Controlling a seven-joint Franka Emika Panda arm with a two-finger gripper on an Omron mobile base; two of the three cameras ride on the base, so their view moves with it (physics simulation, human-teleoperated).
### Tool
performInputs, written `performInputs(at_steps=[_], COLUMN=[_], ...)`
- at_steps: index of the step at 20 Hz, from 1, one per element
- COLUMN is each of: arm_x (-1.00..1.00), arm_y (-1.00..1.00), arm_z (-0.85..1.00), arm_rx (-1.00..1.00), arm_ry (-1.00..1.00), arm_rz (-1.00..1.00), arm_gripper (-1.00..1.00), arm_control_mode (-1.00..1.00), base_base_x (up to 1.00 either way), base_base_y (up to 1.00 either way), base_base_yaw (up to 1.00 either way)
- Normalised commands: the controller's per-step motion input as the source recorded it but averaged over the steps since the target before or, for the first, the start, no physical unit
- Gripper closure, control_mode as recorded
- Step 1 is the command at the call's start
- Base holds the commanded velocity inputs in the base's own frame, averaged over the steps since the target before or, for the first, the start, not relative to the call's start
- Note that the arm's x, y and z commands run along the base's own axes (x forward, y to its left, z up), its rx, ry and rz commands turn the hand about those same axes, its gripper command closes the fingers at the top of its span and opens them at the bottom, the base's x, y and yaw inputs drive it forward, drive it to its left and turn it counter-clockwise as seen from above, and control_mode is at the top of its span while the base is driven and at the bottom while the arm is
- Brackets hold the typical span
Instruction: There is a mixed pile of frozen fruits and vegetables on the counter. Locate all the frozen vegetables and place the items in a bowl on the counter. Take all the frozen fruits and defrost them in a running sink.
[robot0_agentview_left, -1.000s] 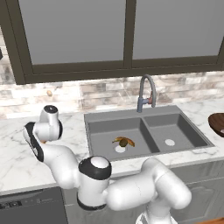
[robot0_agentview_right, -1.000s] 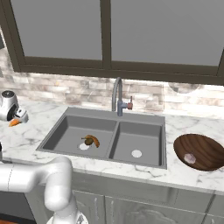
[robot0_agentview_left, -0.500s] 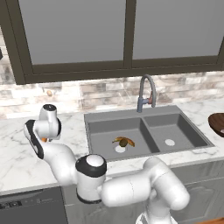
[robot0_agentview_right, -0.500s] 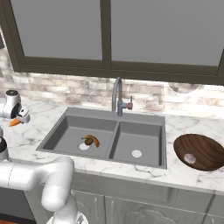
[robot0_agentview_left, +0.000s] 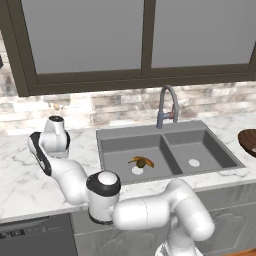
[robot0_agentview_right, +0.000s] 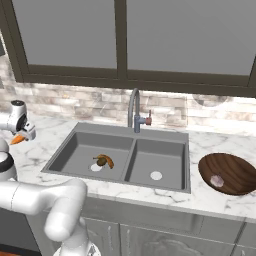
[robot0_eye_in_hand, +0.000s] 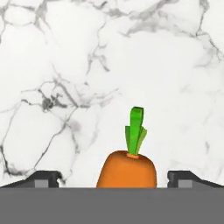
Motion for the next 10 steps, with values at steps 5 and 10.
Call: performInputs(at_steps=[5, 10], arm_x=[0.00, 0.00], arm_y=[0.08, 0.00], arm_z=[-0.23, -0.14], arm_rx=[0.00, 0.00], arm_ry=[0.06, 0.02], arm_rz=[0.00, 0.00], arm_gripper=[1.00, 1.00], arm_control_mode=[-1.00, -1.00], base_base_x=[0.00, 0.00], base_base_y=[0.00, 0.00], base_base_yaw=[0.00, 0.00])
